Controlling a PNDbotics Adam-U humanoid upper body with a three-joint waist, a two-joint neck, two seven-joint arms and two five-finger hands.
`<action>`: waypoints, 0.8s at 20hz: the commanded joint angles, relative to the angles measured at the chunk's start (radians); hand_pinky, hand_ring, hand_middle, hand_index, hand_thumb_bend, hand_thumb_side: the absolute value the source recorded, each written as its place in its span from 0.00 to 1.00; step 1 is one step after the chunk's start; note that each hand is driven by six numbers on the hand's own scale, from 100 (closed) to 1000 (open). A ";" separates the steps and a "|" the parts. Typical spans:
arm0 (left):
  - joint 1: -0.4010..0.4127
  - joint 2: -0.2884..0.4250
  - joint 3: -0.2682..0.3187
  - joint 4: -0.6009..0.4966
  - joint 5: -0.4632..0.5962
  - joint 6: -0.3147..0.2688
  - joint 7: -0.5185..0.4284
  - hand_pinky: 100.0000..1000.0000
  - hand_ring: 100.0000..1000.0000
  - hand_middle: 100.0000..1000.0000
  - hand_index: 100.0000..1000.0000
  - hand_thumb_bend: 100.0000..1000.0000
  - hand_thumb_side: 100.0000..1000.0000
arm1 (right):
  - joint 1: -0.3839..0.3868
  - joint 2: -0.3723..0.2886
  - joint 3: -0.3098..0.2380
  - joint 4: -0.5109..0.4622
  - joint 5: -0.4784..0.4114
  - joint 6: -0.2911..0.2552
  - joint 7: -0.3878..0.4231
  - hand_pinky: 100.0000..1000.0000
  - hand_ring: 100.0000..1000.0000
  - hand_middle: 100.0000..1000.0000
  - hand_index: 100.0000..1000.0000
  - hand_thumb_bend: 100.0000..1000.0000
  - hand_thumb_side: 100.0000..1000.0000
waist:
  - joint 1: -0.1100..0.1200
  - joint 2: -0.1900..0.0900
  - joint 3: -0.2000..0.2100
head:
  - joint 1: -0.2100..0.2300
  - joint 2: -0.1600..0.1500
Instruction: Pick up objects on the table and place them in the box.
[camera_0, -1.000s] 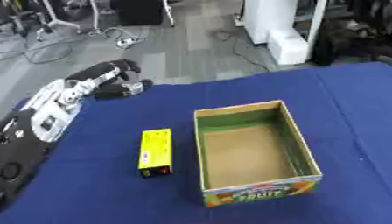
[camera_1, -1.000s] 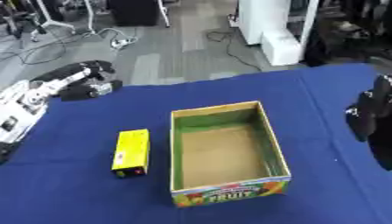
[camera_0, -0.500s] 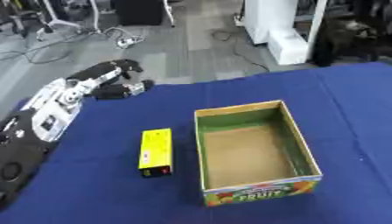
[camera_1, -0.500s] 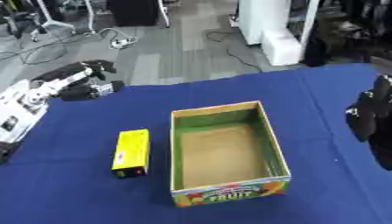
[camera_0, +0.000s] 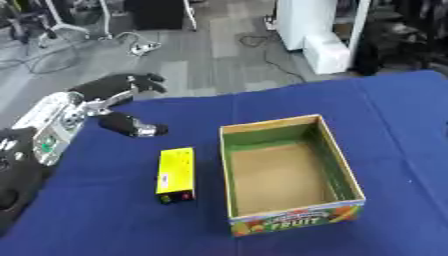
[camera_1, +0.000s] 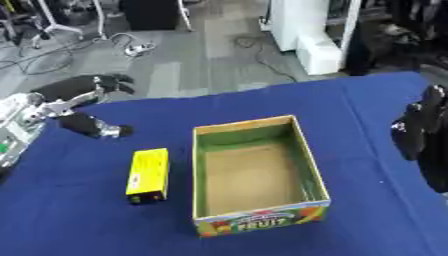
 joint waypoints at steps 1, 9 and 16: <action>-0.033 0.031 0.017 0.031 0.022 -0.086 -0.069 0.97 0.84 0.93 0.89 0.47 0.67 | -0.012 -0.024 -0.011 -0.013 -0.005 0.000 0.001 0.05 0.23 0.32 0.45 0.00 1.00 | -0.003 -0.012 0.000 | 0.006 -0.013; -0.073 0.053 0.026 0.021 -0.089 -0.328 -0.124 1.00 0.88 0.88 0.84 0.52 0.35 | -0.010 -0.025 -0.011 -0.013 -0.004 0.000 0.001 0.05 0.23 0.32 0.45 0.00 1.00 | -0.003 -0.013 0.001 | 0.011 -0.008; -0.107 0.057 0.011 -0.021 -0.307 -0.419 0.012 1.00 0.95 0.90 0.87 0.58 0.21 | -0.011 -0.025 -0.010 -0.013 -0.006 0.001 0.001 0.05 0.23 0.32 0.45 0.00 1.00 | -0.002 -0.015 0.000 | 0.012 -0.006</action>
